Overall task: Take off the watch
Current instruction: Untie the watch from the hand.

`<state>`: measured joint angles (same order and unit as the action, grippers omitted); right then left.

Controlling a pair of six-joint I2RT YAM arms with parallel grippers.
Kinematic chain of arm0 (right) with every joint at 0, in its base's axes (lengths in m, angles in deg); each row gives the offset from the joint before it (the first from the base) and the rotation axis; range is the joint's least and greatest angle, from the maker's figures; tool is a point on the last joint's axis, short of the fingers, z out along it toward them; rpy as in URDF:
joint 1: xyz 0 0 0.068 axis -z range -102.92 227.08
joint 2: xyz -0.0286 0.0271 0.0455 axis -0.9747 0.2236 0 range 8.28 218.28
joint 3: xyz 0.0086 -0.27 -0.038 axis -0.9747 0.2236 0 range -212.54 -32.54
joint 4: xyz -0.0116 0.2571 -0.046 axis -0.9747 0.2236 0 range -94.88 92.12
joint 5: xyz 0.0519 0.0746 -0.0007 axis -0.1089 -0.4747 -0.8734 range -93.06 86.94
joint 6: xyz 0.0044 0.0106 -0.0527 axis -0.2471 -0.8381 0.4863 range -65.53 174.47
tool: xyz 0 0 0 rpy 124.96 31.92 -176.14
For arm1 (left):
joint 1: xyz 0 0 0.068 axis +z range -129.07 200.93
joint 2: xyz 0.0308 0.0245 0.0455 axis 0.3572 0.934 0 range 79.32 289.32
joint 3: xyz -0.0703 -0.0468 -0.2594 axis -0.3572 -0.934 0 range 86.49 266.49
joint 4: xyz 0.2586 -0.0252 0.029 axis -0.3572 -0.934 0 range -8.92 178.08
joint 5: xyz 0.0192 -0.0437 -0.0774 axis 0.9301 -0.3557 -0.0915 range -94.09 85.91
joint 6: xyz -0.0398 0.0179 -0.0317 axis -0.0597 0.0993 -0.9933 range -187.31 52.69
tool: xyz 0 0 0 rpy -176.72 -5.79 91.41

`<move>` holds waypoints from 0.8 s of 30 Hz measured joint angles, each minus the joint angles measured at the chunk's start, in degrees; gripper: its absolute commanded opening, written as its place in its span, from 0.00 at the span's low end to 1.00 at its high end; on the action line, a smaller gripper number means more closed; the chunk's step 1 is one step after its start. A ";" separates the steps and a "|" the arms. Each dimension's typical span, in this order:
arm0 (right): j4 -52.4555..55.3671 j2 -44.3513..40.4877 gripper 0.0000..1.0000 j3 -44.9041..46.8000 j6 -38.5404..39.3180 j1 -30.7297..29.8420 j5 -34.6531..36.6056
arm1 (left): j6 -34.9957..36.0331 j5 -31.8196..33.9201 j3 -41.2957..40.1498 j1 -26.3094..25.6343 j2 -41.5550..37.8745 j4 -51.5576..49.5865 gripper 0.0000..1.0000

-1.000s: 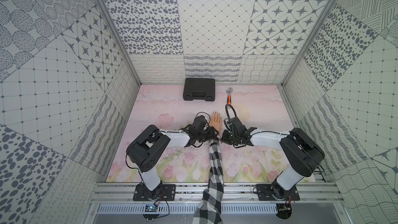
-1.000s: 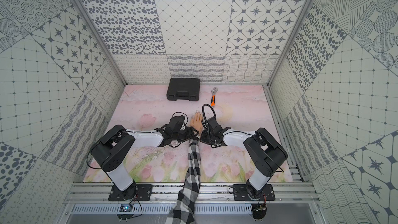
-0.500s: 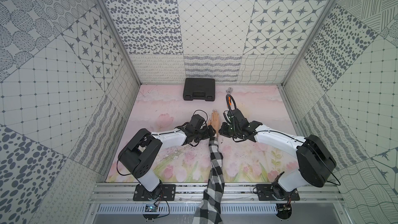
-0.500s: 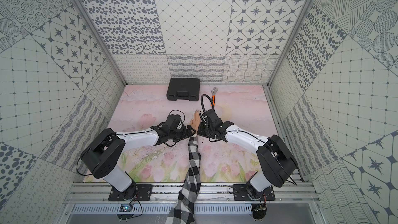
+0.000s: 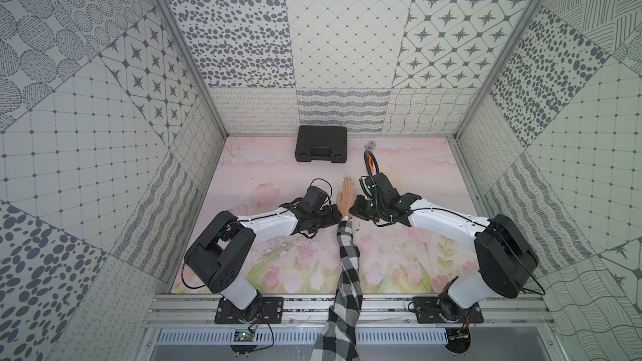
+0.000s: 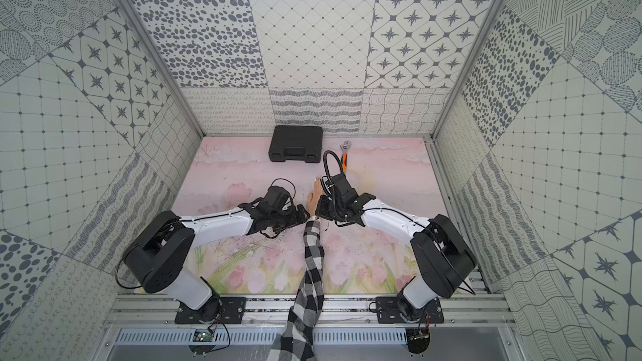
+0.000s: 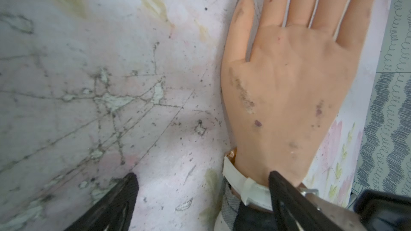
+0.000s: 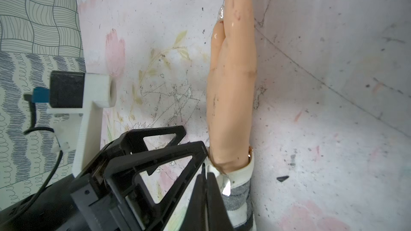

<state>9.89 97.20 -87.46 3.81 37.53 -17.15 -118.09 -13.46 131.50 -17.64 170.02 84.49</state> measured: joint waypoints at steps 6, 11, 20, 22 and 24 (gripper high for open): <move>-0.70 0.02 0.00 0.00 -0.22 0.00 -0.52 | 0.24 0.96 0.15 0.00 -3.39 -3.26 0.93; -1.68 0.68 0.00 0.00 -0.44 0.00 -1.14 | 0.63 1.22 1.86 -0.44 -4.48 -4.59 0.93; -2.16 0.83 0.00 0.00 -1.01 0.00 -1.40 | 0.90 1.18 3.13 -1.99 -2.21 -5.03 0.92; -2.16 0.81 0.00 0.00 -1.07 0.00 -1.42 | 0.96 1.16 3.28 -2.27 -1.68 -5.01 0.92; -2.16 0.83 0.00 0.00 -1.25 0.00 -1.42 | 1.09 1.16 3.50 -2.38 -1.07 -5.03 0.92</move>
<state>7.72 98.03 -87.46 2.57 37.53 -18.57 -117.00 -12.30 135.00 -20.02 168.95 79.46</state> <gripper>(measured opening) 0.058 0.924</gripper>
